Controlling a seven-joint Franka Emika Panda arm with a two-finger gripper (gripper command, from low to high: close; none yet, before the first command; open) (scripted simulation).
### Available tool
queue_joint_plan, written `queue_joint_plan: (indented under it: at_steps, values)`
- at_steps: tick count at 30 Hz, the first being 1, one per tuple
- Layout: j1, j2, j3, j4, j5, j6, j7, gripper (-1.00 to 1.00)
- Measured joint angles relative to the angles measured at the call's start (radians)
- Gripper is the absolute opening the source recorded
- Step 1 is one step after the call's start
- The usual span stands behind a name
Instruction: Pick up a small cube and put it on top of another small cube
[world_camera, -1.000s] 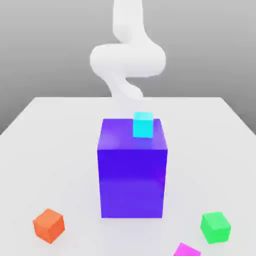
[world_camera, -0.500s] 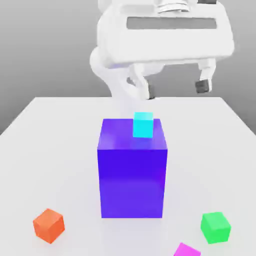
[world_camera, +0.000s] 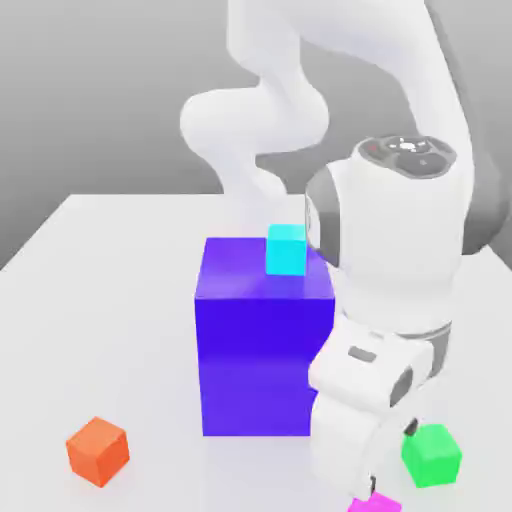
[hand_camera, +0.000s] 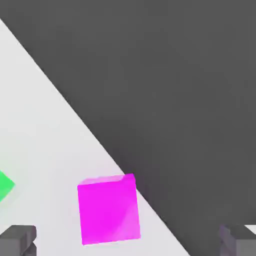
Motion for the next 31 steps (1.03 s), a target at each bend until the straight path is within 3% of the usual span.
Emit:
queue_joint_plan:
  at_steps: [4, 5, 11, 16, 23, 28, 29, 31]
  values:
    - [-0.008, 0.145, 0.014, 0.028, 0.002, 0.103, -0.018, 0.0]
    - [-0.01, 0.166, 0.017, 0.032, 0.004, 0.119, -0.019, -1.0]
    - [-0.011, 0.176, 0.018, 0.034, 0.005, 0.125, -0.02, -1.0]
    - [-0.001, 0.038, 0.005, 0.003, -0.013, 0.018, -0.008, -1.0]
    - [0.102, -0.2, 0.095, -0.173, -0.071, -0.043, -0.066, -1.0]
    - [0.122, -0.087, 0.104, -0.191, -0.091, 0.089, -0.068, -1.0]
    - [0.123, -0.07, 0.103, -0.191, -0.093, 0.106, -0.066, 1.0]
    - [0.123, -0.07, 0.103, -0.191, -0.093, 0.106, -0.066, 1.0]
